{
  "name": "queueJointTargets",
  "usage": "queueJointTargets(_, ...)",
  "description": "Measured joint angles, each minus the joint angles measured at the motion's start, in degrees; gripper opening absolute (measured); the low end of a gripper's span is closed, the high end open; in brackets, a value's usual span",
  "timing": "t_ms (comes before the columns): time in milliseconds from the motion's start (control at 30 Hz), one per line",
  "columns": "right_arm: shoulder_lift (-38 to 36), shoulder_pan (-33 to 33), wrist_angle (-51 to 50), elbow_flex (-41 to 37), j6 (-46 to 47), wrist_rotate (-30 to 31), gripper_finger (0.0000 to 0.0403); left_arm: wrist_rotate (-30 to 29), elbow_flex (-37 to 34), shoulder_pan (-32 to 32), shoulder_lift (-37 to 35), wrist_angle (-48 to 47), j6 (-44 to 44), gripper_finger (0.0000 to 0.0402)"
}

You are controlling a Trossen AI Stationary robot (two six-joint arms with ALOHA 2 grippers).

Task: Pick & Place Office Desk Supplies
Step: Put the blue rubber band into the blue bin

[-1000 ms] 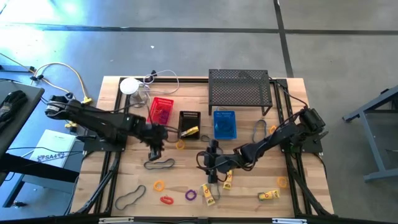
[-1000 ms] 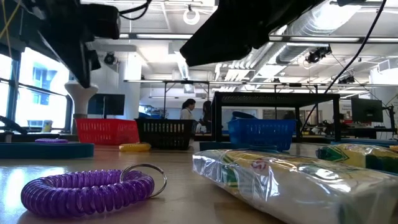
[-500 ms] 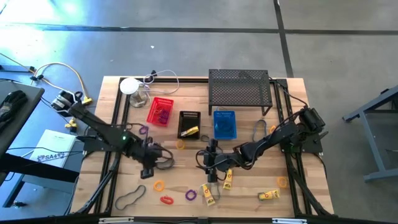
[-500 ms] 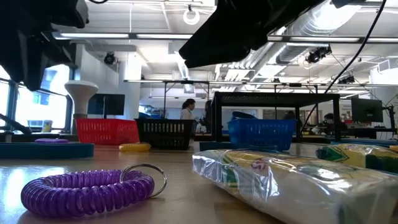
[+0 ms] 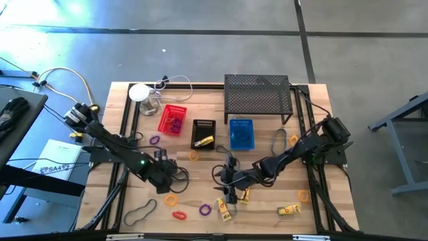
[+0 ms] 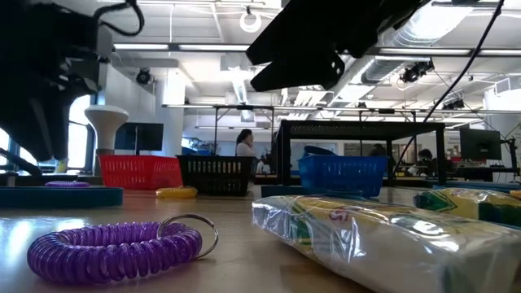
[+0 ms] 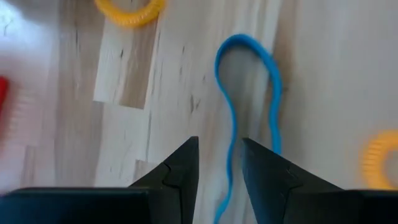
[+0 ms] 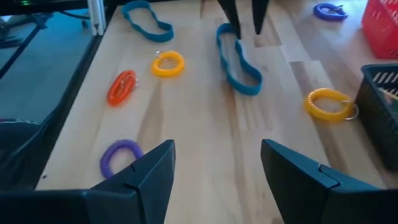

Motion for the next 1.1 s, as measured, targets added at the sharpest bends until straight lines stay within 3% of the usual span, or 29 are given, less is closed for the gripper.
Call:
queueJointTargets(267,0.0,2.38,0.16,0.0,3.97,1.62,0.0226,0.33,0.0,0.39,8.1,5.98,0.77,0.0112)
queueJointTargets(500,0.0,4.08,0.14,0.0,6.98,3.47,0.0226,2.51,0.24,3.68,9.98,6.5,1.23,0.0108)
queueJointTargets(667,0.0,4.88,0.18,0.0,7.51,4.94,0.0226,5.78,0.24,5.95,10.03,6.83,1.28,0.0077)
queueJointTargets(833,0.0,5.11,0.14,0.0,8.95,4.97,0.0226,5.26,0.2,6.88,10.11,7.68,2.9,0.0013)
queueJointTargets(1100,0.0,4.86,0.19,0.0,8.14,6.42,0.0226,1.1,0.0,6.92,9.97,10.44,4.29,0.0002)
